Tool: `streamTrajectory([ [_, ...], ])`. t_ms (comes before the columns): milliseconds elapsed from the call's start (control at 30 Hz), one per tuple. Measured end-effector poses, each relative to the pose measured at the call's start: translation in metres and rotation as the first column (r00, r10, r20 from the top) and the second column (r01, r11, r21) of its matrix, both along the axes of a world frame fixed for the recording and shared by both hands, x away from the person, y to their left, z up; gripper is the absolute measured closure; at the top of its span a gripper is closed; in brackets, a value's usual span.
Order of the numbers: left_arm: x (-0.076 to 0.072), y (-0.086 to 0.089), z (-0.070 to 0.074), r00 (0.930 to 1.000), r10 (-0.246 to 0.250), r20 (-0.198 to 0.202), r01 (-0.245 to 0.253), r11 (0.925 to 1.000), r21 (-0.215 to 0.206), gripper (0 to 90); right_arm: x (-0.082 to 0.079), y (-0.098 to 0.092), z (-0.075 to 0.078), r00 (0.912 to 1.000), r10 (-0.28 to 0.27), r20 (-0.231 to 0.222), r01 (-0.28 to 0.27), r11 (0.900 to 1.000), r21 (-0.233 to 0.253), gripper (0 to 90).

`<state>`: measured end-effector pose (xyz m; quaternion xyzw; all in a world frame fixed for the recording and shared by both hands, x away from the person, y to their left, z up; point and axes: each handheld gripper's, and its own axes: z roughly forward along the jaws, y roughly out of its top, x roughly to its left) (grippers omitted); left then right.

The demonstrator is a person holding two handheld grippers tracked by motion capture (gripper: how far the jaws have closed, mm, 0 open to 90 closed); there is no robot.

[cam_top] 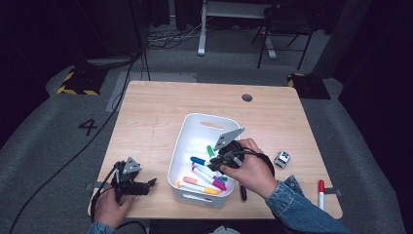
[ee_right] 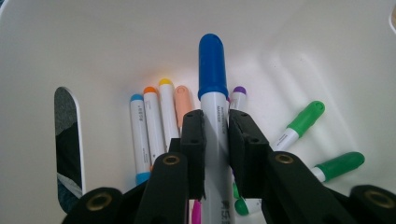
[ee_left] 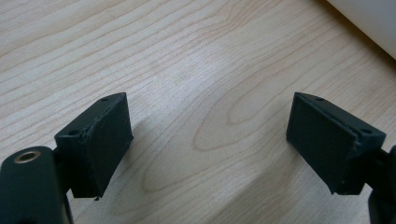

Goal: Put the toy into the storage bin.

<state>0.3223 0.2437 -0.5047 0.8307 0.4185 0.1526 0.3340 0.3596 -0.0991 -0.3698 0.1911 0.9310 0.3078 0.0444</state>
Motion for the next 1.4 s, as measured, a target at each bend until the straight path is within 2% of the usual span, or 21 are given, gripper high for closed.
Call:
streamTrajectory([
  [233, 0.0, 0.0, 0.0, 1.0, -0.001, 0.0, 0.001, 1.0, 0.002, 14.4, -0.002, 0.003, 0.0, 0.9996, 0.024, 0.017, -0.024, 0.999, -0.028, 77.1],
  [300, 0.0, 0.0, 0.0, 1.0, -0.001, 0.0, 0.001, 1.0, 0.002, 14.4, -0.003, 0.004, 0.0, 0.9997, 0.022, 0.005, -0.022, 0.999, -0.031, 76.3],
  [367, 0.0, 0.0, 0.0, 1.0, 0.0, 0.0, 0.0, 1.0, -0.001, 14.4, -0.004, 0.004, 0.0, 0.9998, 0.004, -0.019, -0.004, 1.0, 0.003, 63.7],
  [400, 0.0, 0.0, 0.0, 1.0, 0.0, 0.0, 0.0, 1.0, 0.0, 14.4, -0.004, 0.003, 0.0, 0.9999, 0.005, -0.016, -0.004, 1.0, 0.024, 61.2],
  [467, 0.0, 0.0, 0.0, 1.0, -0.001, 0.0, 0.001, 1.0, 0.001, 14.4, -0.005, 0.001, 0.002, 0.9999, 0.001, -0.017, 0.0, 0.999, 0.035, 59.4],
  [533, 0.0, 0.0, 0.0, 1.0, 0.0, 0.0, 0.0, 1.0, 0.0, 14.4, -0.005, -0.002, 0.004, 1.0, -0.003, 0.002, 0.003, 0.998, 0.066, 55.1],
  [633, 0.0, 0.0, 0.0, 1.0, -0.001, 0.001, 0.001, 1.0, 0.003, 14.4, -0.004, -0.011, 0.012, 0.999, -0.03, 0.034, 0.026, 0.995, 0.099, 53.5],
  [900, 0.0, 0.0, 0.0, 1.0, 0.0, 0.0, 0.0, 1.0, 0.0, 14.4, -0.004, -0.043, 0.027, 0.9943, -0.098, 0.042, 0.091, 0.986, 0.142, 53.8],
  [1033, 0.0, 0.0, 0.0, 1.0, 0.0, 0.0, 0.0, 1.0, 0.0, 14.4, -0.006, -0.057, 0.03, 0.9907, -0.132, 0.036, 0.125, 0.981, 0.148, 53.2],
  [1100, 0.0, 0.0, 0.0, 1.0, -0.001, -0.001, 0.001, 1.0, 0.002, 14.4, -0.006, -0.065, 0.032, 0.9882, -0.145, 0.049, 0.137, 0.979, 0.149, 52.8],
  [1200, 0.0, 0.0, 0.0, 1.0, 0.001, 0.0, -0.001, 1.0, 0.002, 14.4, -0.008, -0.076, 0.034, 0.9837, -0.176, 0.037, 0.168, 0.972, 0.166, 52.8],
  [1233, 0.0, 0.0, 0.0, 1.0, 0.001, 0.0, -0.001, 1.0, 0.003, 14.4, -0.007, -0.078, 0.034, 0.983, -0.177, 0.048, 0.167, 0.972, 0.163, 52.8],
  [1400, 0.0, 0.0, 0.0, 1.0, 0.001, 0.0, -0.001, 1.0, 0.003, 14.4, -0.008, -0.091, 0.034, 0.9775, -0.208, 0.033, 0.201, 0.967, 0.155, 52.6],
])
